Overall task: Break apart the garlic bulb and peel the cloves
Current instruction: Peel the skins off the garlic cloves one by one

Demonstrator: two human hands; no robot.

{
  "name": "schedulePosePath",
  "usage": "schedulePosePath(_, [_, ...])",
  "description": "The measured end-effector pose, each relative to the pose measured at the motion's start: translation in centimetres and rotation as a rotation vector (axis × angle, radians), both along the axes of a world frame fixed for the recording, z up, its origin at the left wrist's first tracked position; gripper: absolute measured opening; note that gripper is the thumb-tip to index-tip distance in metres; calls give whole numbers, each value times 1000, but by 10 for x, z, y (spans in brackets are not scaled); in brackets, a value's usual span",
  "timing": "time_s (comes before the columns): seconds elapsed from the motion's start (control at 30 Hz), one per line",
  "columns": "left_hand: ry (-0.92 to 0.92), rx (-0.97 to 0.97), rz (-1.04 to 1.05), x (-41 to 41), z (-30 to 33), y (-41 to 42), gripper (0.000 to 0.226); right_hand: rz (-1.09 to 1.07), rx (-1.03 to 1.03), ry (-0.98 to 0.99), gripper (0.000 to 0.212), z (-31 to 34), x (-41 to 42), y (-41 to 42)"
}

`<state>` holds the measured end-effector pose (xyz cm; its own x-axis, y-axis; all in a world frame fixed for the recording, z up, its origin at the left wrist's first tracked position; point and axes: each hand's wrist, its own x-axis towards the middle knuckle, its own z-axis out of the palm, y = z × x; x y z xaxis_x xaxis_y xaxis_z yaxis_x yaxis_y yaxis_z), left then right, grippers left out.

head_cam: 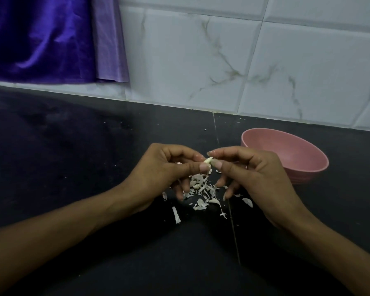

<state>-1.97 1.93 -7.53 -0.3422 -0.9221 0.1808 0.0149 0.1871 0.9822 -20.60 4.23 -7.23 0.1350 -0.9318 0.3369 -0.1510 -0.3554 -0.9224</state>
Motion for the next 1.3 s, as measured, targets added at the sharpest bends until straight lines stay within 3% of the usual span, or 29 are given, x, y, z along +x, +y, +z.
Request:
schedulePosePath(0.13, [47, 225, -115, 0, 1, -1, 25, 22, -36, -4, 11, 1, 0, 1])
schedulePosePath(0.33, [77, 362, -198, -1, 3, -2, 14, 54, -21, -25, 15, 4, -2, -1])
schedulePosePath(0.7, [111, 466, -242, -2, 2, -1, 8, 94, -92, 113, 14, 1, 0, 2])
schedulePosePath(0.83, [131, 476, -233, -4, 0, 0, 19, 70, -122, 121, 12, 0, 2, 1])
schedulePosePath(1.3, [261, 480, -211, 0, 2, -6, 17, -54, -175, 66, 13, 3, -2, 0])
